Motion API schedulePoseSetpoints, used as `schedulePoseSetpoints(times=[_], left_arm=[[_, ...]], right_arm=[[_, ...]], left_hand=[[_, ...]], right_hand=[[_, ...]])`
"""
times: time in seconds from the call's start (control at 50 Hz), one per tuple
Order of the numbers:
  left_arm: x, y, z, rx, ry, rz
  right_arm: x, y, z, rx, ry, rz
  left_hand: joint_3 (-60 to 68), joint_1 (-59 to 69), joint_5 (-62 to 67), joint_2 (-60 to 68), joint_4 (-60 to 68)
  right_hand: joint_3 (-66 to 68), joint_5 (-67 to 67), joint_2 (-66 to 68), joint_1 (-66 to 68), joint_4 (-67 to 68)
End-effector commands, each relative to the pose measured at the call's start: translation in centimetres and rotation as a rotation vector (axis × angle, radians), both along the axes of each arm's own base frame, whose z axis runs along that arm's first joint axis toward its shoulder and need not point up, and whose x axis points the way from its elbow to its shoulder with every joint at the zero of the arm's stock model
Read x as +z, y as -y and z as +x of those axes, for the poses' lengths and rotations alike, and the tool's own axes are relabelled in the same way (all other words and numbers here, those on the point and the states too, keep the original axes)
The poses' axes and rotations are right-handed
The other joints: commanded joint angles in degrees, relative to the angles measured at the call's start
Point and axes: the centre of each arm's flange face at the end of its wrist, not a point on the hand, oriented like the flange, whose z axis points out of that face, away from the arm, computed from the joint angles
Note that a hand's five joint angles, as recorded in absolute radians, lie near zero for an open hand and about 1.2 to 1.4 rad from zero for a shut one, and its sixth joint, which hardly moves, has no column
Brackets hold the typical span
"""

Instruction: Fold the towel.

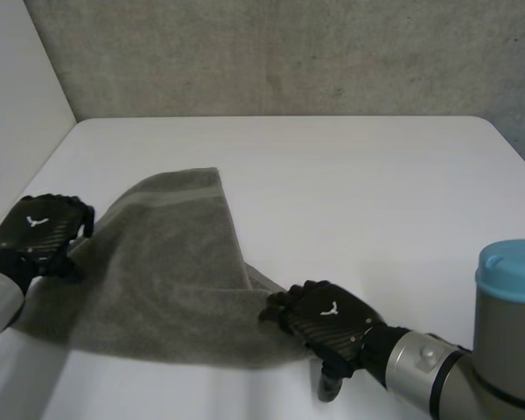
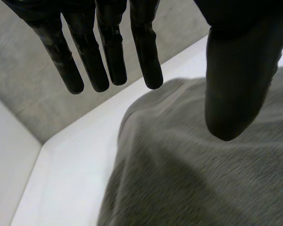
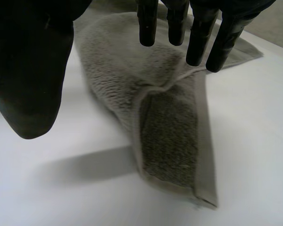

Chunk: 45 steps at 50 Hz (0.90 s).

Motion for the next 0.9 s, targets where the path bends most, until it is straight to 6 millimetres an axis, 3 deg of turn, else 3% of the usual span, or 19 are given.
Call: schedulePoseSetpoints(times=[0.02,0.14,0.32,0.36,0.4,0.46,0.48,0.52,0.56,0.58,0.6,0.62,0.64,0.8,0.9], left_arm=[[-2.0,2.5,1.9,0.054,0.005,0.072],[-3.3,2.7,2.0,0.041,0.063,0.104],[-4.8,2.4,2.3,0.018,0.183,0.128],[-4.9,2.3,2.4,0.022,0.188,0.133],[-4.9,2.3,2.7,0.031,0.186,0.145],[-4.8,2.2,2.6,0.030,0.185,0.145],[-4.8,2.2,2.6,0.029,0.184,0.144],[-4.7,2.1,2.5,0.028,0.182,0.144],[-4.7,2.0,2.5,0.024,0.186,0.142],[-4.7,2.0,2.5,0.024,0.186,0.142],[-4.7,1.9,2.5,0.024,0.188,0.146],[-4.7,1.9,2.5,0.024,0.188,0.146],[-4.7,1.9,2.4,0.023,0.185,0.151],[-4.9,0.6,1.8,-0.001,0.157,0.244],[-2.8,-1.6,0.1,-0.069,0.128,0.290]], right_arm=[[-1.1,-1.0,0.7,0.040,0.001,-0.010],[-1.2,-1.0,0.8,0.039,0.009,-0.033],[-1.5,-0.8,0.8,0.034,-0.004,-0.052],[-1.5,-0.8,0.8,0.035,-0.003,-0.054],[-1.4,-0.7,0.9,0.035,0.000,-0.057],[-1.4,-0.6,0.9,0.032,0.001,-0.059],[-1.3,-0.5,0.8,0.029,0.002,-0.060],[-1.3,-0.4,0.8,0.025,0.002,-0.061],[-1.3,-0.3,0.8,0.024,0.004,-0.064],[-1.3,-0.3,0.8,0.024,0.004,-0.064],[-1.2,-0.2,0.8,0.022,0.004,-0.065],[-1.2,-0.2,0.8,0.022,0.004,-0.065],[-1.2,-0.1,0.8,0.020,0.004,-0.067],[-0.5,1.1,0.7,-0.029,0.005,-0.105],[1.4,4.1,0.1,-0.114,0.027,-0.180]], left_hand=[[-1.12,-2.30,-1.39,-3.22,-0.90],[-1.12,-2.30,-1.39,-3.22,-0.90],[-1.96,-3.14,-2.23,-4.06,-1.74],[-1.96,-3.14,-2.23,-4.06,-1.74],[-2.13,-3.31,-2.40,-4.23,-1.90],[-2.13,-3.31,-2.40,-4.23,-1.91],[-1.80,-2.98,-2.07,-3.90,-1.57],[1.07,-0.12,0.80,-1.04,1.29],[22.64,21.46,22.37,20.54,22.86],[22.76,21.58,22.50,20.66,22.99],[36.92,35.74,36.65,34.82,37.14],[37.06,35.88,36.79,34.96,37.29],[48.53,47.35,48.26,46.43,48.76],[48.65,47.47,48.38,46.55,48.87],[48.65,47.47,48.38,46.55,48.87]], right_hand=[[-3.23,-3.48,-3.66,-3.34,-3.94],[0.72,0.47,0.30,0.62,0.01],[19.20,18.94,18.77,19.09,18.49],[26.79,26.54,26.37,26.69,26.09],[47.55,47.30,47.13,47.45,46.84],[56.40,56.15,55.97,56.29,55.69],[66.06,65.81,65.63,65.95,65.35],[66.77,66.52,66.34,66.66,66.06],[66.77,66.52,66.34,66.66,66.06],[66.77,66.52,66.34,66.66,66.06],[66.77,66.52,66.34,66.66,66.06],[66.77,66.52,66.34,66.66,66.06],[66.77,66.52,66.34,66.66,66.06],[66.77,66.52,66.34,66.66,66.06],[66.77,66.52,66.34,66.66,66.06]])
